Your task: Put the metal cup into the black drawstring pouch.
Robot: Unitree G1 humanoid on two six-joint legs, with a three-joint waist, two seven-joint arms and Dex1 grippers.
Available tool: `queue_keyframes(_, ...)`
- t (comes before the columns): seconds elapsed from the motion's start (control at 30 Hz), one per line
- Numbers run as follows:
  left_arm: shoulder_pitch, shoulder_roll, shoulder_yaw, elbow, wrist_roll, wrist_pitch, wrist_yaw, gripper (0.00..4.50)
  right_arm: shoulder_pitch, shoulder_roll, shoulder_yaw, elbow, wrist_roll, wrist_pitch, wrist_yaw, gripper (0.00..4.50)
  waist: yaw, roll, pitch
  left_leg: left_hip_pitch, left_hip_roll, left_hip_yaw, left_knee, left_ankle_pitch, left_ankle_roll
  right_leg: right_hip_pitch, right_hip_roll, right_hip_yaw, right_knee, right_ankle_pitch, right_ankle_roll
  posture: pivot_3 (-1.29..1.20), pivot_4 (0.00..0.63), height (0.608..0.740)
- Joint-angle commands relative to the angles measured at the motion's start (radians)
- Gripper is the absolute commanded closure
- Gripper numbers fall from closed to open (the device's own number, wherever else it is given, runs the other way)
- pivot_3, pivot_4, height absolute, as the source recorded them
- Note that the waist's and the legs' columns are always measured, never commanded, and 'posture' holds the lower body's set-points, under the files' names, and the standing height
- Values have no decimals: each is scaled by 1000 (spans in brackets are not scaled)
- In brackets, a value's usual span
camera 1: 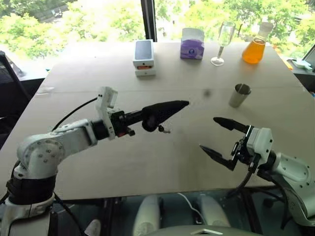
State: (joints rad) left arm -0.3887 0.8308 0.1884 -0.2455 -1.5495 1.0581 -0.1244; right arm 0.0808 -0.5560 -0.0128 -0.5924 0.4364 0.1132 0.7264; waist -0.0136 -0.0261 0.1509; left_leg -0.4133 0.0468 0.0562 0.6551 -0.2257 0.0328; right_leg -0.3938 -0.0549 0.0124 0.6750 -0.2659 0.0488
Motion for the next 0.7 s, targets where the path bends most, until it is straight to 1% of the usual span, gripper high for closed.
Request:
queue_keyframes(0.03, -61, 0, -4, 45, -220, 9, 200, 4458, -45, 20, -38, -54, 22, 36, -67, 0, 0, 0, 0, 0, 0, 0, 0, 0, 0, 0, 0, 0, 0, 0, 0, 0, 150, 740)
queue_keyframes(0.13, -101, 9, -22, 52, -209, 19, 263, 4458, -62, 7, -31, -54, 9, 66, -77, 0, 3, 0, 0, 0, -2, 0, 0, 0, 0, 0, 0, 0, 0, 0, 0, 0, 150, 740)
queue_keyframes(0.17, -120, 18, -25, 56, -152, 20, 275, 4458, -60, -3, -23, -54, -17, 74, -82, 0, 4, 0, 0, 0, -4, 0, 0, 0, 0, 0, 0, 0, 0, 0, 0, 0, 150, 740)
queue_keyframes(0.23, -175, 24, -15, 127, -124, 6, 360, 4458, -51, -21, -10, -58, -54, 94, -92, 0, 9, 0, 0, 0, -5, 0, 0, 0, 0, 0, 0, 0, 0, 0, 0, 0, 150, 740)
queue_keyframes(0.3, -219, 59, -39, 155, -21, 35, 399, 4458, -52, -20, -7, -53, -42, 102, -84, 0, 10, -1, 1, 0, -5, 0, 0, 0, 0, 0, 0, 0, 0, 0, 0, 0, 150, 740)
queue_keyframes(0.37, -249, 115, -97, 150, 45, 134, 418, 4458, -70, -13, -10, -43, -45, 123, -101, 0, 7, -2, 2, -1, -6, 0, 0, 0, 0, -1, 1, 0, -1, 0, 0, 0, 150, 740)
queue_keyframes(0.43, -260, 114, -110, 179, 19, 196, 469, 4458, -93, 1, -18, -32, -45, 148, -127, 0, 5, -2, 2, -1, -6, 0, -1, 0, 0, -1, 1, 1, -2, 0, 0, 0, 150, 740)
queue_keyframes(0.5, -298, 86, -128, 196, 37, 233, 494, 4458, -123, -29, 1, -37, -119, 205, -163, 0, 6, -2, 2, -1, -6, 0, -1, 0, 0, -1, 0, 1, -2, 0, 0, 0, 150, 740)
queue_keyframes(0.57, -350, 57, -166, 202, 127, 263, 526, 4458, -161, -65, 30, -41, -236, 282, -224, 0, 13, -4, 3, -1, -6, 0, -1, 0, -1, -1, 0, 1, -2, 0, 0, 0, 150, 740)
queue_keyframes(0.6, -363, 43, -168, 210, 152, 277, 544, 4458, -172, -71, 38, -44, -264, 303, -241, 0, 17, -5, 4, -1, -6, -1, -1, 1, -1, -1, 0, 0, -2, 0, 0, 0, 150, 740)
queue_keyframes(0.63, -401, 43, -225, 203, 238, 309, 538, 4458, -188, -76, 45, -40, -261, 320, -232, 0, 21, -6, 4, -2, -6, -1, -1, 1, -1, -1, 0, 0, -2, 0, 0, 0, 150, 740)
queue_keyframes(0.7, -464, 86, -404, 138, 434, 319, 437, 4458, -215, -78, 55, -26, -238, 341, -200, 0, 25, -7, 5, -2, -6, -1, -2, 3, -5, -2, 1, 0, -2, 0, 0, 0, 150, 740)
